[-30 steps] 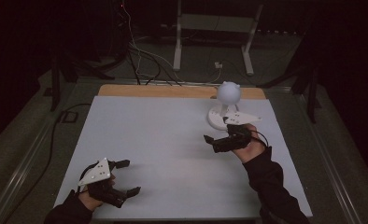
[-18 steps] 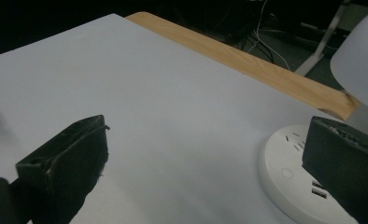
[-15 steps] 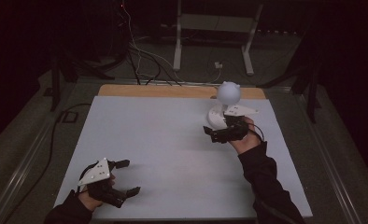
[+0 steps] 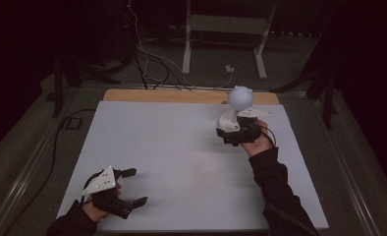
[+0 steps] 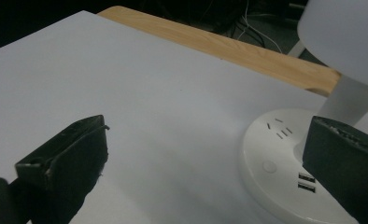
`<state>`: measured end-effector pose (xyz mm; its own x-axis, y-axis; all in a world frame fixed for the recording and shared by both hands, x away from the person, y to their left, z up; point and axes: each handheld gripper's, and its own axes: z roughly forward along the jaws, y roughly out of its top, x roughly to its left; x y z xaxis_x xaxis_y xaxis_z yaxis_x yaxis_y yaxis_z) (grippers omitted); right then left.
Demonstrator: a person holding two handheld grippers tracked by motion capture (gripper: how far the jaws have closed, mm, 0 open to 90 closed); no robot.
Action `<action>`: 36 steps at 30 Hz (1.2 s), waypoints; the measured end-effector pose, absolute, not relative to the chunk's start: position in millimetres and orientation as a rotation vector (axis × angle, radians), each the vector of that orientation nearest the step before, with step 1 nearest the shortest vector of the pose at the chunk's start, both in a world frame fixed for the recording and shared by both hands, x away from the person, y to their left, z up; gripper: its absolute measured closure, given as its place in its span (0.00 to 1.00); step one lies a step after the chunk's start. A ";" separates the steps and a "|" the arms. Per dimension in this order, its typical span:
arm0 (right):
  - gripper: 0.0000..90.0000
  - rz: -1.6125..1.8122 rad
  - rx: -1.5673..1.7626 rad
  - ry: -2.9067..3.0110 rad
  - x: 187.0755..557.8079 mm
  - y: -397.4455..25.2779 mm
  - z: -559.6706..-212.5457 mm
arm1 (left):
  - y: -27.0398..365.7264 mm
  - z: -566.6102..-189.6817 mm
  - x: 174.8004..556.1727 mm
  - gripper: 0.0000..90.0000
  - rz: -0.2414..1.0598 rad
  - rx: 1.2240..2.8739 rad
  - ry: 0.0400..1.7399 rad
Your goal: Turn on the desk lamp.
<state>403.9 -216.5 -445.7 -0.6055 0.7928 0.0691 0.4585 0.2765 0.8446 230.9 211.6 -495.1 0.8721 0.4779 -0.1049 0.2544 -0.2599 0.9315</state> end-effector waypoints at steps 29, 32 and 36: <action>0.75 1.101 1.365 1.988 418.3 -228.4 -468.8 | 211.3 -495.5 231.5 0.00 0.229 1.863 0.551; 0.91 1.068 1.378 2.003 420.5 -228.0 -469.4 | 211.3 -495.5 231.7 0.00 0.228 1.862 0.549; 0.99 1.055 1.404 2.007 422.4 -228.0 -470.7 | 211.3 -495.6 231.4 0.00 0.228 1.863 0.550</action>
<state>422.4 -228.0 -470.7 -0.3660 0.9293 0.0492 0.5677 0.1810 0.8031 231.4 211.3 -495.6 0.8725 0.4764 -0.1081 0.2606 -0.2668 0.9278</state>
